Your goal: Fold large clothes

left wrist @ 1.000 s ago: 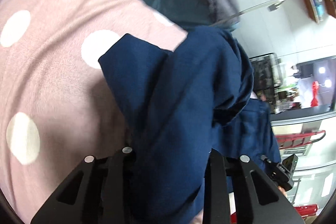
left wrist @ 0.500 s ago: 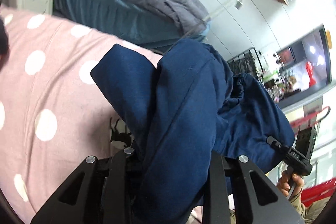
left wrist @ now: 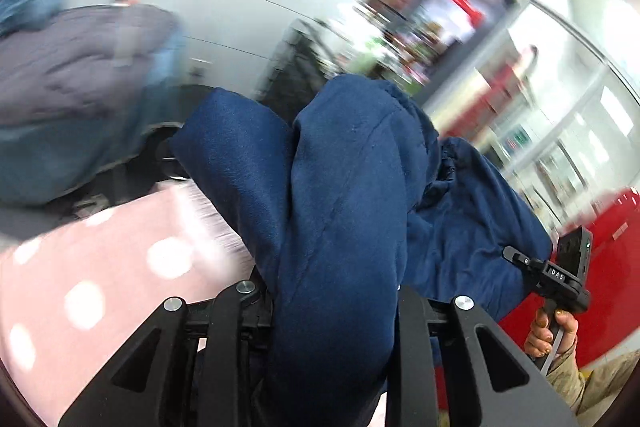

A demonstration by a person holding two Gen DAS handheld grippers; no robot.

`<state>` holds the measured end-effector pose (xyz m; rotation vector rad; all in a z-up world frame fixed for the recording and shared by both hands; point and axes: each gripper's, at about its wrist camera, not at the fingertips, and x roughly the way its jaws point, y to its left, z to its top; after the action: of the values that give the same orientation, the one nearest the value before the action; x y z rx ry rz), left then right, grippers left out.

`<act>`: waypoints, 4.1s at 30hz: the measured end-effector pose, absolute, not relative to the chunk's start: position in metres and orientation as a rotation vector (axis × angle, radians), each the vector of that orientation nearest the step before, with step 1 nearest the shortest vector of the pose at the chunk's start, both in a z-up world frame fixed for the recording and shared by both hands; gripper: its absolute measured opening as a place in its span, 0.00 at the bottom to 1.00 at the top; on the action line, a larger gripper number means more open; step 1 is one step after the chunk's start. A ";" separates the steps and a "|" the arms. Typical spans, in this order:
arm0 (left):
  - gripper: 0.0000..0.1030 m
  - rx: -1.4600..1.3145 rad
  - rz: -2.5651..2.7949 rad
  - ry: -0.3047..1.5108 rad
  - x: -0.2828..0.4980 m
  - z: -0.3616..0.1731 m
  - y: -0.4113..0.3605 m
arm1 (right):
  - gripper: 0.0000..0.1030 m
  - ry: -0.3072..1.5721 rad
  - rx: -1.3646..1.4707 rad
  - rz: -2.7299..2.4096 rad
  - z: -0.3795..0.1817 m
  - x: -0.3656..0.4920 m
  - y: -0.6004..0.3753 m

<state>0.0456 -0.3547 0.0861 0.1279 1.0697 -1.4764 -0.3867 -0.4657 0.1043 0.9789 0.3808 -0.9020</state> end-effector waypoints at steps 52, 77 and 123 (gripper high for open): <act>0.94 0.884 -1.109 1.072 -0.154 -0.025 -0.436 | 0.91 1.318 0.706 -1.184 0.019 -0.361 -0.408; 0.94 0.957 -1.079 1.075 -0.193 -0.019 -0.428 | 0.91 1.275 0.732 -1.120 0.034 -0.334 -0.415; 0.94 0.981 -1.087 0.974 -0.201 -0.005 -0.428 | 0.91 1.272 0.706 -1.118 0.039 -0.331 -0.418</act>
<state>-0.2011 -0.4280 -0.0047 0.9814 0.9737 -1.0865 -0.3313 -0.4180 0.0388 0.7059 1.2722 -1.1182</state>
